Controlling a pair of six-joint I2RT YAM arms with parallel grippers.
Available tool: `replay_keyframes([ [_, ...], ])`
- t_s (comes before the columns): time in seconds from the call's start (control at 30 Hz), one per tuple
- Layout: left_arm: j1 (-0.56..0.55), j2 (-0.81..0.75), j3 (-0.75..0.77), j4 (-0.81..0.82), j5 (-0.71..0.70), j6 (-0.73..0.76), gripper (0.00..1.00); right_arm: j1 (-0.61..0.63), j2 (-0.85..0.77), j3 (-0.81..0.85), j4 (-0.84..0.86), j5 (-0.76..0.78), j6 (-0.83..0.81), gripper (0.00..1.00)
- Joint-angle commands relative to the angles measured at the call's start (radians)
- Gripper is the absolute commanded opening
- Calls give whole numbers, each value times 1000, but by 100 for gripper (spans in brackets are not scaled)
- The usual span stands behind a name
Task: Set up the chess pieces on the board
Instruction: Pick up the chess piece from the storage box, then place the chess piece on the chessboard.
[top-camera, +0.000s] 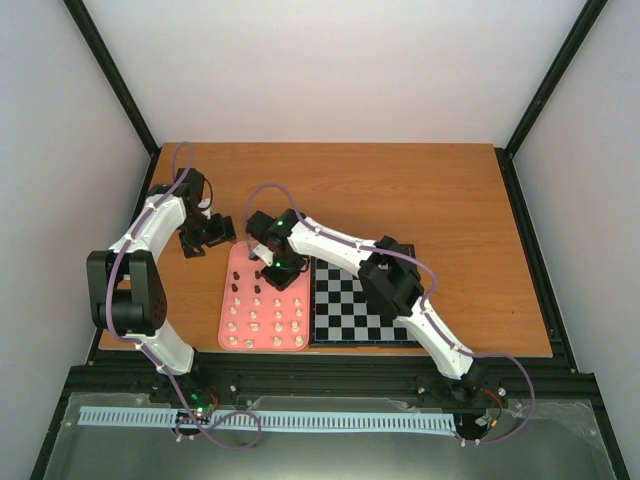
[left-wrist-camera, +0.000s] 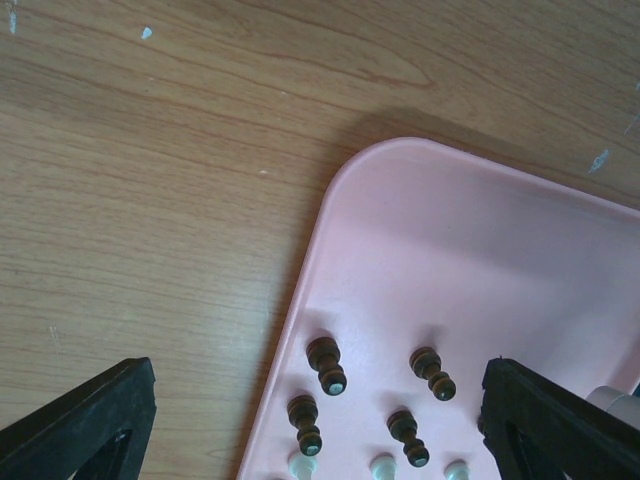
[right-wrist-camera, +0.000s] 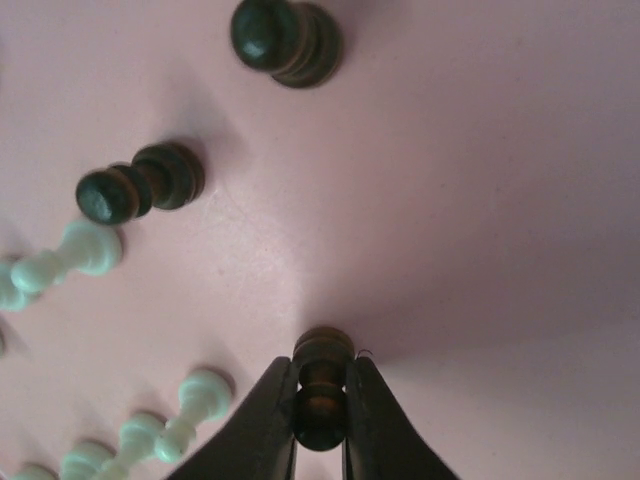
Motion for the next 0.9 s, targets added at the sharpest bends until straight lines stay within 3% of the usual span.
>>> replay_keyframes([
  [0.0, 0, -27, 2, 10, 9, 5, 100, 1, 19, 32, -12, 41, 5, 3],
  [0.27, 0, -31, 2, 6, 5, 6, 100, -48, -170, -77, 19, 87, 46, 3],
  [0.63, 0, -27, -4, 10, 2, 5, 100, -249, -537, -558, 79, 125, 86, 3],
  [0.87, 0, -28, -9, 12, 2, 4, 100, -356, -593, -683, 146, 125, 97, 3],
])
